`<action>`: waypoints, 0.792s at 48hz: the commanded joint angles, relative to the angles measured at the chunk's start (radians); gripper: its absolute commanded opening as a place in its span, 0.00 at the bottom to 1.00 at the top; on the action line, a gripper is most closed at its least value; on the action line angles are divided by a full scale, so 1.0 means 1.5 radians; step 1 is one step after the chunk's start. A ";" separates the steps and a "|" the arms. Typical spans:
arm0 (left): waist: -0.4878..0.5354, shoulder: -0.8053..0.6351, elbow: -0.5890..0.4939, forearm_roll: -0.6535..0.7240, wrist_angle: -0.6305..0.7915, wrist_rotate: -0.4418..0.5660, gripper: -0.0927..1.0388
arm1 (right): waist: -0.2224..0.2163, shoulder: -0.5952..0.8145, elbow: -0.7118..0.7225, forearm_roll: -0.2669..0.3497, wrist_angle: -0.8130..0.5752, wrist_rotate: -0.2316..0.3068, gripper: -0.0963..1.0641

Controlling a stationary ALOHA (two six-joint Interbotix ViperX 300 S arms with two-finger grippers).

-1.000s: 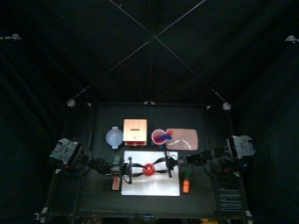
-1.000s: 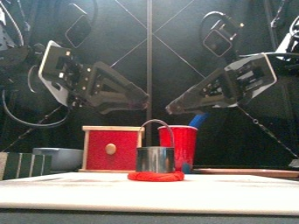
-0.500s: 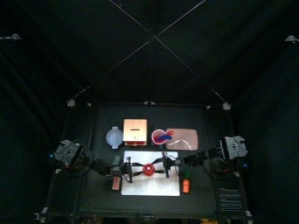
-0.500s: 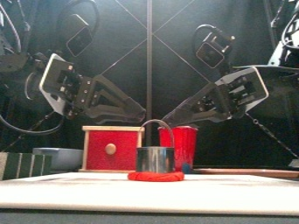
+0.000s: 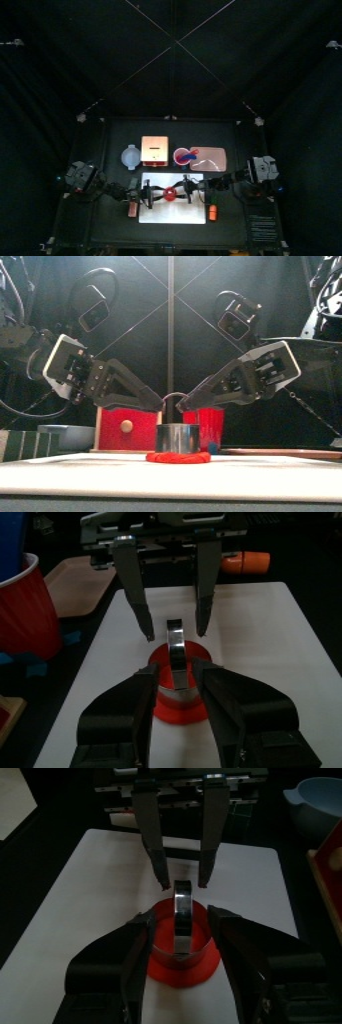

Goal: Get the cutter from the drawer then cut the dough then place the extra dough in the bowl
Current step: Cut the dough

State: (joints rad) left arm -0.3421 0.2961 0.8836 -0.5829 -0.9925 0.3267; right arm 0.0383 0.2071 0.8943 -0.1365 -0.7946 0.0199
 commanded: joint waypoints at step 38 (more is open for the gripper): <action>0.022 0.002 -0.035 -0.001 0.049 0.004 0.71 | 0.034 -0.038 -0.004 0.089 0.014 -0.001 0.79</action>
State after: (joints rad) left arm -0.3114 0.3175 0.8406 -0.5829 -0.9143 0.3313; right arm 0.0813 0.1902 0.8958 -0.0276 -0.7808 0.0245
